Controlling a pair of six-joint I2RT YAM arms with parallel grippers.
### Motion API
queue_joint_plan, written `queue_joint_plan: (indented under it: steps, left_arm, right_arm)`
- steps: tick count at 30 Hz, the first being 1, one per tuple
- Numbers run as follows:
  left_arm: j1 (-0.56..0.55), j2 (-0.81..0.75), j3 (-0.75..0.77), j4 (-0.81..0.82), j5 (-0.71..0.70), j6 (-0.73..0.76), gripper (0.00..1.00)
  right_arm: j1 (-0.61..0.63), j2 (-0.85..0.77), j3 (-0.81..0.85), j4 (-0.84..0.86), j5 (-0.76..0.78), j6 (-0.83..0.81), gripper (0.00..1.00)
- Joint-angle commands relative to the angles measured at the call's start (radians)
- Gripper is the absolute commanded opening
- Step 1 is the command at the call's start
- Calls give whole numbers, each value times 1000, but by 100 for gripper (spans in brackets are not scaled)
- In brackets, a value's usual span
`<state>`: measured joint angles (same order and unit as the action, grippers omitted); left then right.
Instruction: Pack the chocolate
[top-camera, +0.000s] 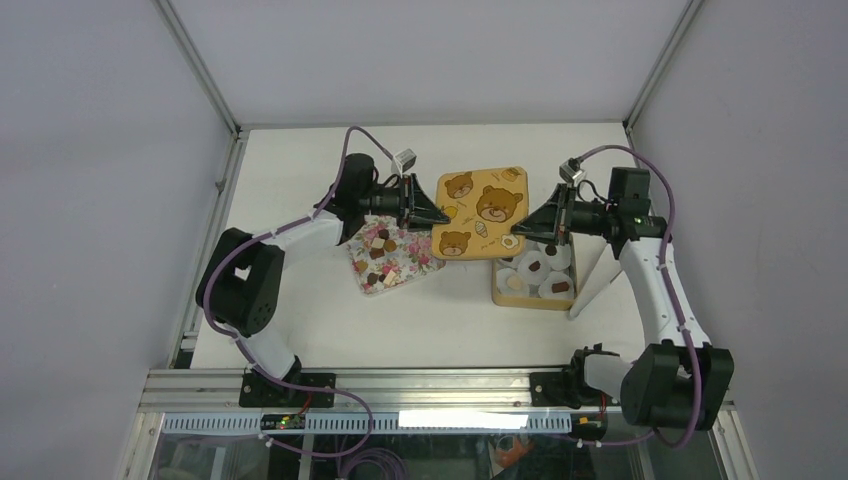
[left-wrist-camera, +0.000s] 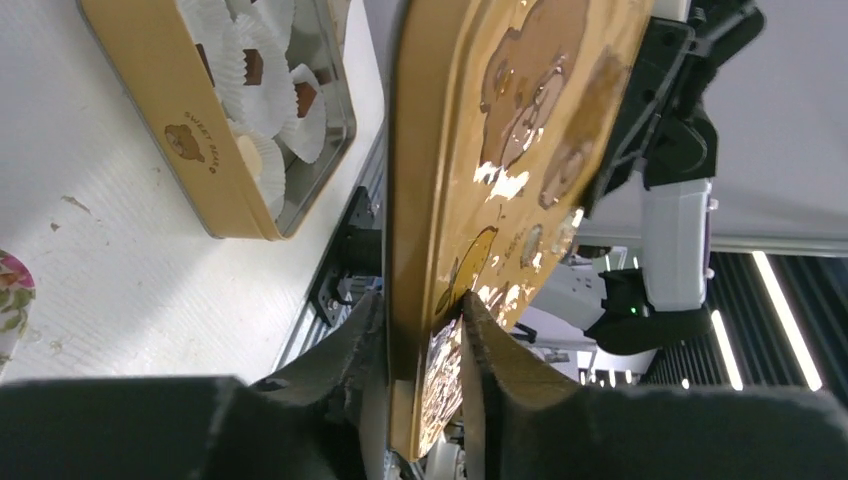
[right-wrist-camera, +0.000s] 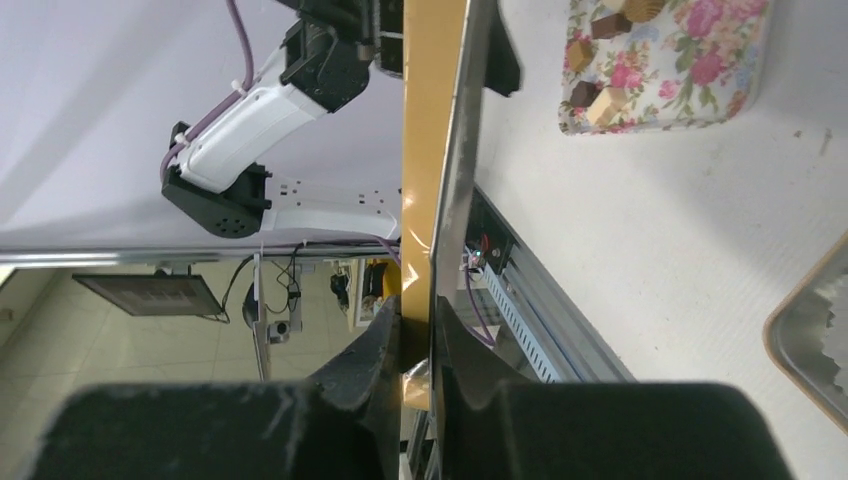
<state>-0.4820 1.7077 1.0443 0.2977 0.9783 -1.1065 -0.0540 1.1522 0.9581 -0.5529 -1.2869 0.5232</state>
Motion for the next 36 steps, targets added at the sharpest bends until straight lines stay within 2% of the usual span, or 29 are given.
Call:
queue_joint_plan:
  steps: [1, 4, 6, 8, 11, 13, 16, 18, 19, 24, 27, 36]
  left_arm:
    - [-6, -23, 0, 111, 19, -33, 14]
    - [-4, -21, 5, 102, 12, -33, 0]
    - [-3, -19, 11, 94, 8, -32, 0]
    - [-1, -17, 19, 73, 0, -24, 0]
    - [-1, -18, 32, 36, -10, -4, 0]
    - [-1, -19, 38, 26, -15, 1, 0]
    - [-1, -26, 44, 8, -28, 10, 0]
    - [-1, -32, 48, -17, -36, 22, 0]
    - [-1, -34, 49, -29, -40, 32, 0]
    - [-1, -37, 54, -69, -45, 59, 0]
    - [-1, -38, 51, -69, -47, 59, 0]
    - [-1, -29, 49, -69, -41, 56, 0]
  right_arm:
    - [5, 26, 18, -84, 44, -79, 3]
    - [5, 48, 71, -213, 132, -173, 26]
    - [5, 60, 127, -323, 234, -248, 39]
    - [1, 67, 182, -413, 362, -293, 46]
    - [-15, 57, 235, -475, 577, -298, 50]
    - [-20, 37, 244, -481, 777, -268, 54]
    - [-32, 38, 244, -517, 1109, -227, 55]
    - [-43, 62, 236, -541, 1288, -219, 54]
    - [-52, 76, 229, -546, 1327, -222, 54]
    - [-61, 125, 172, -505, 1339, -252, 44]
    - [-61, 148, 141, -473, 1296, -254, 43]
    - [-61, 219, 99, -401, 1298, -261, 40]
